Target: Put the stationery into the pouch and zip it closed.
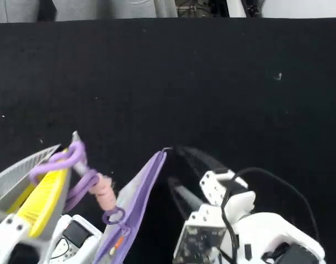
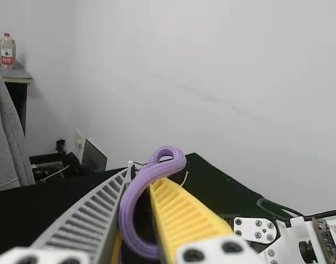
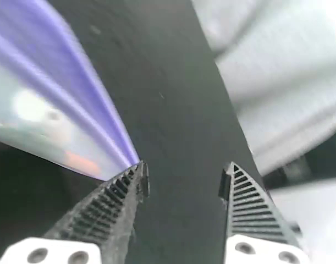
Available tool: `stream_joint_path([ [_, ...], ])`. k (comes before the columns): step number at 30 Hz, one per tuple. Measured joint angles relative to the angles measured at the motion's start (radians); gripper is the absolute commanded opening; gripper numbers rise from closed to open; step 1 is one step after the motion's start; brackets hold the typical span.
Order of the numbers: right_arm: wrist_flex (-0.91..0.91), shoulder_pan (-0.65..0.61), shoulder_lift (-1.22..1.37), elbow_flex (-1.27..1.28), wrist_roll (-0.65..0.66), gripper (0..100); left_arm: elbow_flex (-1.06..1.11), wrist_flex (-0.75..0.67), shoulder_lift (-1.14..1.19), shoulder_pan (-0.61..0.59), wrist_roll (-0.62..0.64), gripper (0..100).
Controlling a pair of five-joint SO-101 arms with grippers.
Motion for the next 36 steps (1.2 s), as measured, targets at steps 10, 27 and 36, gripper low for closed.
stream_joint_path([
  [10,0.005,-0.169,0.083,-0.003,-0.02,23.3,0.017,0.063,-0.078,0.0,-0.032,3],
  [27,0.003,-0.457,0.321,-0.087,-0.025,23.3,0.028,0.072,-0.078,0.002,-0.034,3],
  [36,0.003,-0.545,0.486,-0.15,0.003,23.3,0.084,0.072,-0.078,0.0,-0.035,3],
])
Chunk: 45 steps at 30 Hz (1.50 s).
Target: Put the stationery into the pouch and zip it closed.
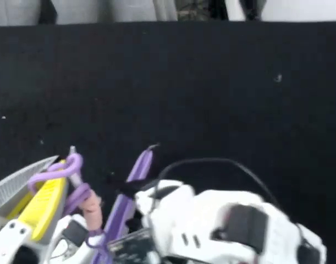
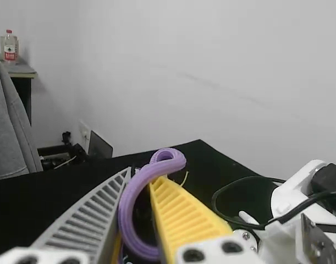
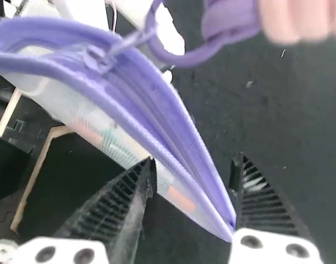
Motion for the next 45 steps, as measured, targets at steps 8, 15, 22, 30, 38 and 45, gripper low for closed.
stream_joint_path([
  [8,0.063,-0.115,0.123,-0.044,0.011,23.3,0.035,-0.002,0.0,0.003,0.0,3],
  [15,0.189,-0.166,0.161,-0.123,0.011,16.8,0.035,-0.006,0.0,0.003,0.0,3],
  [22,0.112,-0.167,0.146,-0.058,0.009,10.1,0.037,-0.029,0.0,0.003,0.0,3],
  [30,0.005,-0.178,0.143,0.009,0.009,1.6,0.037,-0.043,0.0,0.002,0.0,3],
  [38,-0.04,-0.051,0.141,0.029,0.003,1.1,0.066,-0.097,0.0,-0.005,-0.049,3],
  [45,-0.061,0.081,0.14,0.029,0.061,1.1,0.207,-0.229,0.0,-0.091,-0.077,3],
])
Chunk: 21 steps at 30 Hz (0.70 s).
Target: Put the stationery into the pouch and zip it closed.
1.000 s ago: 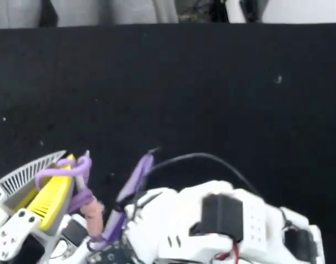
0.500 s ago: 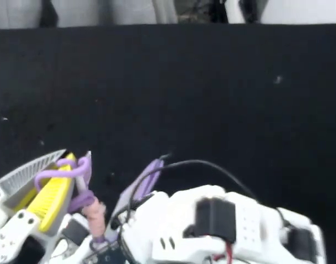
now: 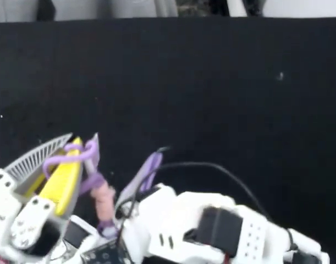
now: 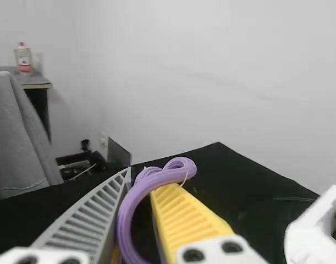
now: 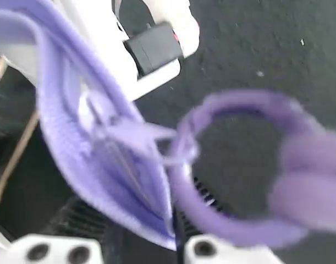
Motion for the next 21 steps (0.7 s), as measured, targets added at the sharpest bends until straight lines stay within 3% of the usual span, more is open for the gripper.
stream_joint_path([
  [6,0.029,0.086,0.003,-0.057,0.02,1.1,0.169,-0.127,0.002,-0.227,0.028,3],
  [16,0.038,0.25,0.003,-0.071,0.055,1.1,0.184,-0.169,0.002,-0.264,0.04,3],
  [21,0.015,0.368,0.009,-0.071,-0.017,1.1,0.184,-0.238,0.002,-0.324,0.044,3],
])
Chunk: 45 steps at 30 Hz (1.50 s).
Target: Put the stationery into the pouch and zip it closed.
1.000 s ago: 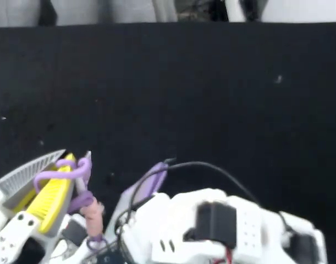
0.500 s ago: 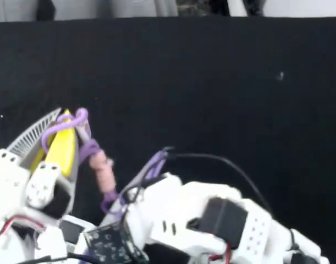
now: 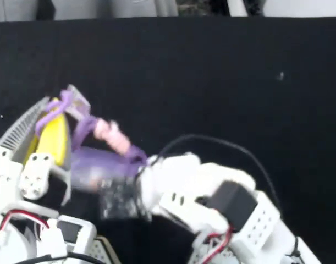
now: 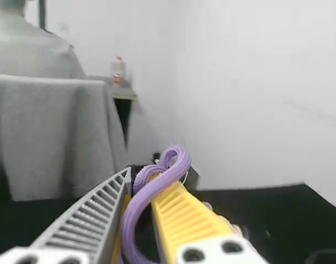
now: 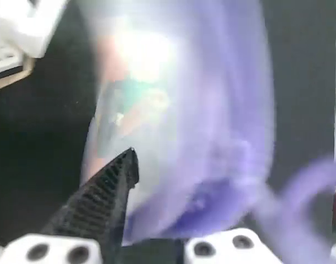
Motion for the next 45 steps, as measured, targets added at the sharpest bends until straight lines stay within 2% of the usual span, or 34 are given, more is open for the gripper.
stream_joint_path([
  [6,-0.061,0.051,-0.008,0.06,-0.025,1.1,0.0,-0.034,0.0,-0.123,0.0,3],
  [11,-0.08,0.052,-0.015,0.092,-0.043,1.1,0.0,-0.034,0.0,-0.164,0.0,3],
  [18,-0.08,0.054,-0.163,0.192,-0.075,1.1,0.003,-0.034,-0.051,-0.221,0.0,3],
  [23,-0.084,0.087,-0.219,0.247,-0.12,1.1,0.012,-0.032,-0.144,-0.224,-0.081,3],
  [31,-0.084,0.158,-0.219,0.272,-0.135,1.1,0.089,-0.032,-0.157,-0.244,-0.153,3],
  [35,-0.089,0.158,-0.219,0.305,-0.144,1.1,0.141,-0.037,-0.157,-0.354,-0.153,3],
  [41,-0.091,0.158,-0.219,0.341,-0.144,1.1,0.331,-0.183,-0.158,-0.526,-0.157,3],
  [45,-0.091,0.158,-0.219,0.353,-0.144,1.1,0.39,-0.252,-0.158,-0.588,-0.158,3],
])
